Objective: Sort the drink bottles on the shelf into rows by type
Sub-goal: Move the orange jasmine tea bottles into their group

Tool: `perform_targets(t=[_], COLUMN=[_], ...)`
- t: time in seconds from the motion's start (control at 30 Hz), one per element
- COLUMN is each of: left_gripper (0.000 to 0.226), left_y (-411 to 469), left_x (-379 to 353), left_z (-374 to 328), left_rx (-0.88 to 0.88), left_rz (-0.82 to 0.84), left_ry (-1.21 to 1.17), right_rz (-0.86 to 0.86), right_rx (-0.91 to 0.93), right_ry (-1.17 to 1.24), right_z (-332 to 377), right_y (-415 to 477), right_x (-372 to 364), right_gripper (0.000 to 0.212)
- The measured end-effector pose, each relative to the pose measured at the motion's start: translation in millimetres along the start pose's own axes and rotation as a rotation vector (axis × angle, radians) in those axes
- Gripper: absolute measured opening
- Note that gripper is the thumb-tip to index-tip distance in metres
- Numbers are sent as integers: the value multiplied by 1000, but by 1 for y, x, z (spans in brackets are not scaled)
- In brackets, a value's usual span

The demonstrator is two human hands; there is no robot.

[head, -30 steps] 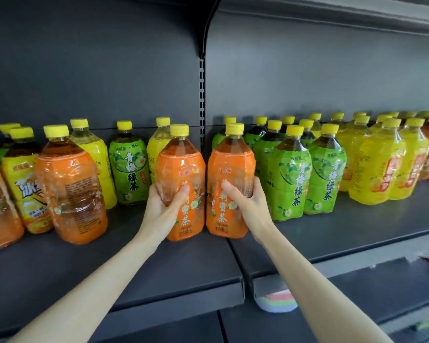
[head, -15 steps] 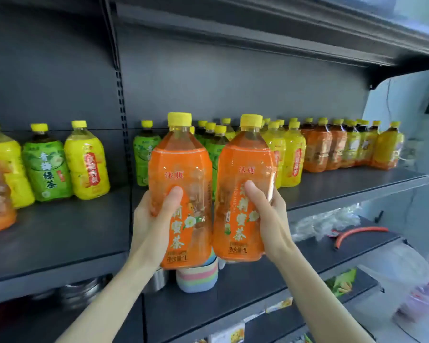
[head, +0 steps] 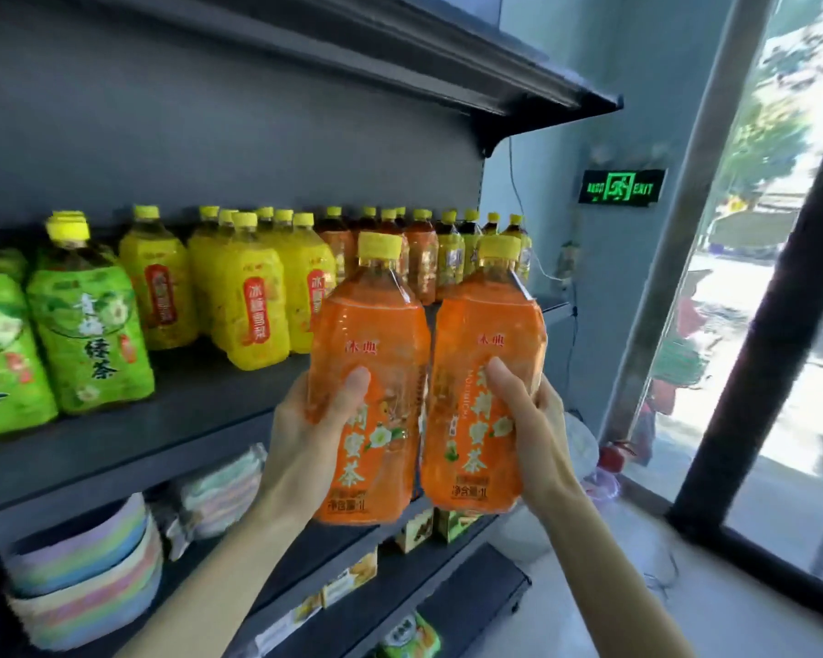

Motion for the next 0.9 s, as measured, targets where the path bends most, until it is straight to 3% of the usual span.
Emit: perform_targets(t=[0.23,0.43,0.57,0.9], left_gripper=[83,45,46,74], left_y=[94,190,239,296], left_x=[-74,-118,-132,-115], left_z=[65,92,101,137], left_rx=[16,2,-38,-52], left_rz=[4,-88,-152,-476], left_ry=[-88,-65,0,164], right_rz=[7,30,77,437], right_rx=[28,47,54,-11], right_ry=[-88,-85,-50,4], right_z=[-23,-33,-42,-86], right_y=[112,223,289,415], right_x=[62,90,95,43], right_gripper=[62,67,69,63])
Point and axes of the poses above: each hand's wrist, its own y-axis towards the middle knuckle, its own x-axis out of the back of the hand, z = x × y, the point moved 10 cm from there along y, towards the middle knuckle, and after that the axes turned 3 degrees about -x, right-handed, at the moved point
